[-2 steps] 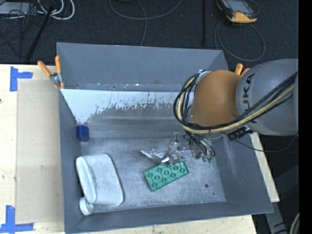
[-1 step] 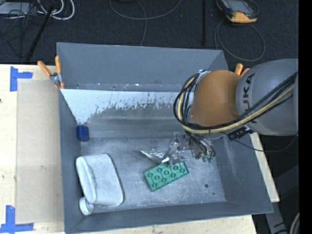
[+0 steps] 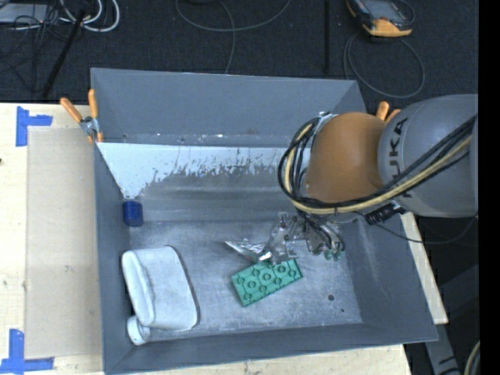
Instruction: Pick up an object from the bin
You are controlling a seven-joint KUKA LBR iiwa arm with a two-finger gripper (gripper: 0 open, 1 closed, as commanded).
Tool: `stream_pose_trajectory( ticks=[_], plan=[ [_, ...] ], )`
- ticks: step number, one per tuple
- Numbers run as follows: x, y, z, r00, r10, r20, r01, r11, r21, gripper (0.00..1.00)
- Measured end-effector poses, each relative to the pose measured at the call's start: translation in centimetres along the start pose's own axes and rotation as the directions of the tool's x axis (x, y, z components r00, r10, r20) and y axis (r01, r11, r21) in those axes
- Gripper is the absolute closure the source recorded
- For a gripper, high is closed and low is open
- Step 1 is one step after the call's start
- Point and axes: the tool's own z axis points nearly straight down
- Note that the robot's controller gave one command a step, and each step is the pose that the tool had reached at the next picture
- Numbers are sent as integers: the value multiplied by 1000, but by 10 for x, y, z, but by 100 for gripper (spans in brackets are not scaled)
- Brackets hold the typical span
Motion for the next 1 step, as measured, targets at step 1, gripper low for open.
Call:
stream_pose_trajectory(
  ticks=[1],
  plan=[
    [0, 0, 0, 1000, 0, 0, 0, 1000, 0, 100]
  ],
)
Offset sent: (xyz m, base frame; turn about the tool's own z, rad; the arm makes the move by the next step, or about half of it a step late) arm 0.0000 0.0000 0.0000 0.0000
